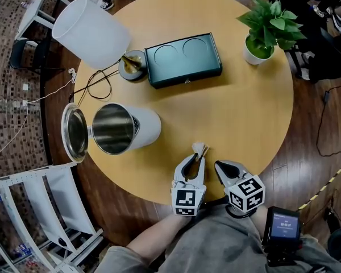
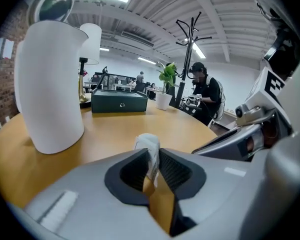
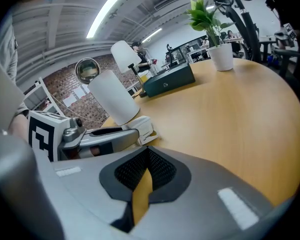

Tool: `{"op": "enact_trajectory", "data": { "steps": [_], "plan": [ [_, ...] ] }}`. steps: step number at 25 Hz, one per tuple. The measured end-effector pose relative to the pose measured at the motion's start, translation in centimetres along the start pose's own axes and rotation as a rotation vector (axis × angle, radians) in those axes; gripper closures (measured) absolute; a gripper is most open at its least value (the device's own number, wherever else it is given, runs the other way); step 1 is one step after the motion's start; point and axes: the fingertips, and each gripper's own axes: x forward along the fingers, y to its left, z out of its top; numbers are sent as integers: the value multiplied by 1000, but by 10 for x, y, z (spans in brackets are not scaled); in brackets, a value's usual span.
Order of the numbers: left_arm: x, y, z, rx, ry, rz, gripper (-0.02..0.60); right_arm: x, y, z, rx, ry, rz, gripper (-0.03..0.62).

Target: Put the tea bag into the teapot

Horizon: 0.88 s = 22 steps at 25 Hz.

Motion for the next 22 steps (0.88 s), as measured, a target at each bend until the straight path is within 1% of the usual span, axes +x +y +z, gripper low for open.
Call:
{"op": "enact_trajectory", "data": {
  "steps": [1,5,9,13,17,22],
  "plan": [
    [0,2,1,9,-1,9,523,1,0,1,-1,-1,1,591],
    [0,7,4,8,0,13,558,4,-1,5,-5,-5,6,591],
    [0,12,8,2,-7,14,566,7,-1,13,-18,-17,14,591],
    [-5,13,22,-5,-33,10,566,6,3,24,-37,-33,18,591],
    [-17,11,46,1,-77,3,566,-1,14,43,-60,-61,22,591],
    [-45,7,98,-10,-155,-4,568,-20,35,84,-111,-130,18,591]
  ]
}}
